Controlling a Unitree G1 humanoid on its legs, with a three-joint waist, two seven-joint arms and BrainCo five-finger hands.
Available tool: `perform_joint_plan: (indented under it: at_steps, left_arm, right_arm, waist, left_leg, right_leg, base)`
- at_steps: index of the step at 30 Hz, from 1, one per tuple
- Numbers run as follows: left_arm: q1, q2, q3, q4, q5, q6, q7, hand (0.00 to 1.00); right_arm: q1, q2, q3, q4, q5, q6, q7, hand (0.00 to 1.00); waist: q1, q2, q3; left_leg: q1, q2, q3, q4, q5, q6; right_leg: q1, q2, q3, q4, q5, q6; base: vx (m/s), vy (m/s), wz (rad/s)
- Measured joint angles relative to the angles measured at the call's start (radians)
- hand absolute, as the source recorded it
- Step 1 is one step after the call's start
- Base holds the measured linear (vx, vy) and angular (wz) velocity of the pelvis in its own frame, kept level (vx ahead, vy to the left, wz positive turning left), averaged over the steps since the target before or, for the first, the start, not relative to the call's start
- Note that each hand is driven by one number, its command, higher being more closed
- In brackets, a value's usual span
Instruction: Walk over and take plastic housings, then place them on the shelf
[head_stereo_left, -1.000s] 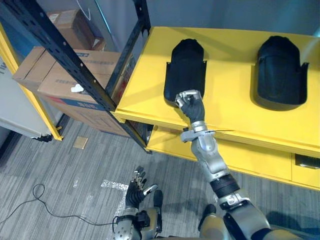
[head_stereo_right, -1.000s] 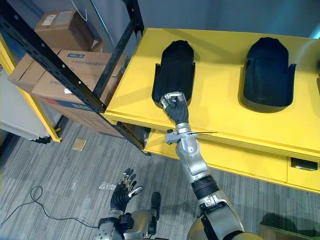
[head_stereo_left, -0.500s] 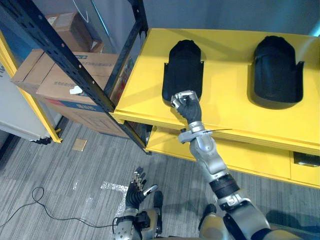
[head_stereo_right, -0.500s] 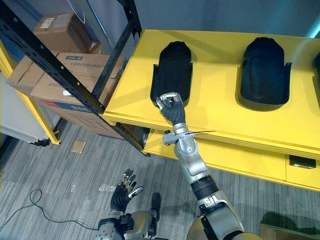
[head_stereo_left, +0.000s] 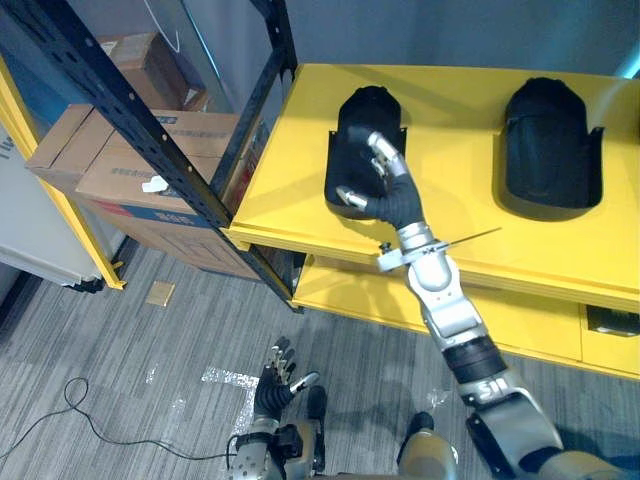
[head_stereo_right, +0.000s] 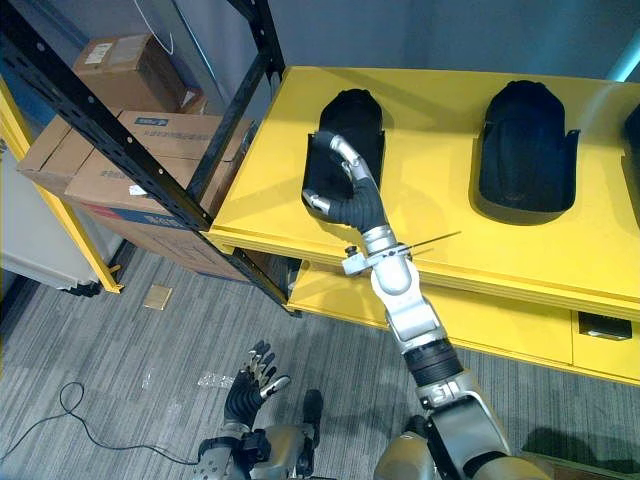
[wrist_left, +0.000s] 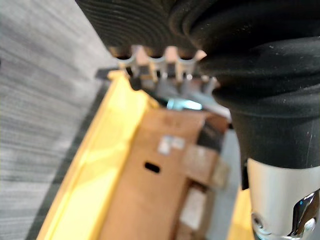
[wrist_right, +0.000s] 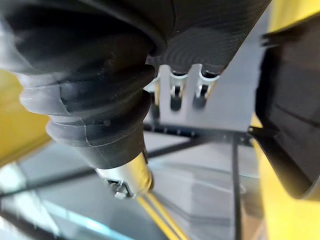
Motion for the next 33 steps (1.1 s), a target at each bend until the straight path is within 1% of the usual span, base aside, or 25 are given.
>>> perform_joint_plan:
  at_steps: [2, 4, 5, 7, 9, 10, 12, 13, 16, 17, 21, 23, 28, 30, 31, 33]
  left_arm:
    - [0.000, 0.023, -0.004, 0.019, 0.000, 0.001, -0.002, 0.00]
    - [0.000, 0.034, -0.002, 0.020, 0.000, 0.001, -0.003, 0.00]
    - [-0.002, 0.047, -0.002, 0.020, 0.000, 0.001, -0.004, 0.00]
    - [-0.002, 0.062, -0.002, 0.020, 0.001, 0.001, -0.006, 0.00]
    - [-0.002, 0.065, -0.002, 0.028, 0.002, 0.001, -0.007, 0.00]
    - [-0.002, 0.065, -0.002, 0.031, 0.002, 0.001, -0.007, 0.00]
    - [-0.005, 0.065, -0.003, 0.052, 0.003, 0.001, -0.007, 0.00]
    - [-0.006, 0.065, -0.003, 0.058, 0.002, 0.002, -0.007, 0.00]
    - [-0.012, 0.065, -0.001, 0.062, 0.002, 0.003, -0.007, 0.00]
    - [-0.015, 0.065, -0.001, 0.062, 0.003, 0.003, -0.007, 0.00]
    - [-0.029, 0.065, -0.002, 0.062, 0.003, 0.003, -0.007, 0.00]
    - [-0.043, 0.064, -0.003, 0.062, 0.003, 0.004, -0.008, 0.00]
    - [-0.045, 0.065, -0.010, 0.062, 0.004, 0.008, -0.009, 0.00]
    - [-0.046, 0.064, -0.023, 0.062, 0.008, 0.009, -0.010, 0.00]
    - [-0.046, 0.063, -0.029, 0.062, 0.008, 0.009, -0.014, 0.00]
    - [-0.047, 0.063, -0.040, 0.062, 0.009, 0.009, -0.015, 0.00]
  right_arm:
    - [-0.012, -0.034, 0.026, 0.019, -0.058, -0.029, 0.032, 0.00]
    - [-0.022, -0.053, 0.047, 0.034, -0.093, -0.037, 0.036, 0.00]
    - [-0.043, -0.089, 0.089, 0.077, -0.174, -0.045, 0.025, 0.00]
    - [-0.064, -0.119, 0.129, 0.135, -0.254, -0.039, -0.010, 0.00]
    - [-0.080, -0.147, 0.155, 0.183, -0.294, -0.016, -0.033, 0.00]
    - [-0.080, -0.154, 0.156, 0.188, -0.298, -0.013, -0.036, 0.00]
    - [-0.081, -0.183, 0.174, 0.191, -0.302, 0.018, -0.054, 0.00]
    - [-0.081, -0.187, 0.175, 0.192, -0.302, 0.025, -0.055, 0.00]
    - [-0.109, -0.205, 0.211, 0.248, -0.321, 0.054, -0.073, 0.00]
    - [-0.124, -0.209, 0.226, 0.273, -0.337, 0.069, -0.089, 0.00]
    - [-0.160, -0.211, 0.236, 0.346, -0.342, 0.081, -0.177, 0.00]
    - [-0.188, -0.211, 0.230, 0.398, -0.340, 0.104, -0.214, 0.00]
    - [-0.225, -0.208, 0.219, 0.450, -0.328, 0.109, -0.222, 0.00]
    - [-0.239, -0.205, 0.212, 0.475, -0.293, 0.114, -0.209, 0.00]
    - [-0.241, -0.203, 0.200, 0.475, -0.284, 0.121, -0.204, 0.00]
    - [-0.260, -0.189, 0.182, 0.499, -0.236, 0.155, -0.199, 0.00]
  waist:
    - [0.002, -0.007, -0.011]
    - [0.003, -0.010, -0.012]
    - [0.009, -0.015, -0.015]
    - [0.018, -0.019, -0.018]
    - [0.022, -0.021, -0.019]
    - [0.022, -0.021, -0.019]
    - [0.023, -0.021, -0.018]
    - [0.023, -0.021, -0.018]
    - [0.023, -0.021, -0.018]
    - [0.024, -0.021, -0.018]
    - [0.032, -0.021, -0.018]
    - [0.043, -0.021, -0.018]
    - [0.049, -0.020, -0.015]
    - [0.051, -0.019, -0.015]
    - [0.053, -0.019, -0.015]
    - [0.056, -0.017, -0.014]
  left_leg:
    - [-0.001, 0.005, 0.001, 0.000, 0.000, 0.000]
    - [-0.001, 0.009, 0.002, 0.000, 0.001, -0.001]
    - [-0.001, 0.016, 0.002, 0.000, 0.004, -0.006]
    - [-0.001, 0.024, 0.002, 0.000, 0.006, -0.009]
    - [-0.002, 0.029, 0.000, -0.009, 0.012, -0.015]
    - [-0.001, 0.030, 0.000, -0.014, 0.015, -0.015]
    - [-0.001, 0.031, 0.001, -0.016, 0.016, -0.015]
    - [-0.001, 0.031, 0.002, -0.016, 0.016, -0.015]
    - [-0.002, 0.031, 0.002, -0.016, 0.016, -0.014]
    - [-0.002, 0.032, 0.002, -0.016, 0.016, -0.014]
    - [-0.005, 0.032, 0.003, -0.016, 0.017, -0.014]
    - [-0.007, 0.032, 0.003, -0.015, 0.017, -0.014]
    - [-0.020, 0.031, 0.001, -0.013, 0.018, -0.013]
    - [-0.019, 0.029, -0.001, -0.012, 0.018, -0.013]
    - [-0.019, 0.029, -0.002, -0.012, 0.018, -0.013]
    - [-0.020, 0.029, -0.002, -0.013, 0.018, -0.013]
  right_leg:
    - [0.002, 0.006, 0.000, -0.007, 0.003, -0.002]
    - [0.003, 0.011, 0.000, -0.010, 0.006, -0.006]
    - [0.003, 0.019, 0.000, -0.012, 0.007, -0.008]
    - [0.003, 0.027, 0.000, -0.013, 0.008, -0.011]
    - [0.000, 0.031, -0.002, -0.011, 0.009, -0.012]
    - [-0.001, 0.032, -0.003, -0.011, 0.009, -0.012]
    - [-0.003, 0.032, -0.004, -0.010, 0.011, -0.015]
    - [-0.003, 0.032, -0.004, -0.010, 0.011, -0.015]
    - [-0.004, 0.033, -0.004, -0.010, 0.012, -0.015]
    - [-0.004, 0.033, -0.004, -0.009, 0.012, -0.015]
    - [-0.007, 0.033, -0.004, -0.009, 0.012, -0.015]
    - [-0.008, 0.033, -0.004, -0.009, 0.012, -0.015]
    - [-0.023, 0.031, -0.006, -0.002, 0.009, -0.019]
    - [-0.023, 0.027, -0.010, 0.008, 0.003, -0.022]
    - [-0.024, 0.027, -0.011, 0.010, 0.001, -0.024]
    - [-0.036, 0.022, -0.013, 0.035, -0.013, -0.025]
  base:
    - [0.02, -0.005, 0.00]
    - [0.00, -0.017, -0.02]
    - [-0.01, -0.036, -0.03]
    - [-0.01, -0.018, -0.01]
    - [-0.04, -0.028, 0.02]
    - [-0.05, -0.018, 0.03]
    - [-0.03, -0.004, -0.01]
    - [0.00, 0.000, 0.00]
    - [0.00, 0.000, 0.00]
    - [0.00, 0.000, 0.00]
    - [0.00, 0.000, 0.00]
    - [0.00, 0.000, 0.00]
    - [0.01, -0.003, 0.01]
    - [0.01, -0.009, 0.04]
    - [0.00, -0.014, 0.03]
    - [0.00, 0.000, 0.00]
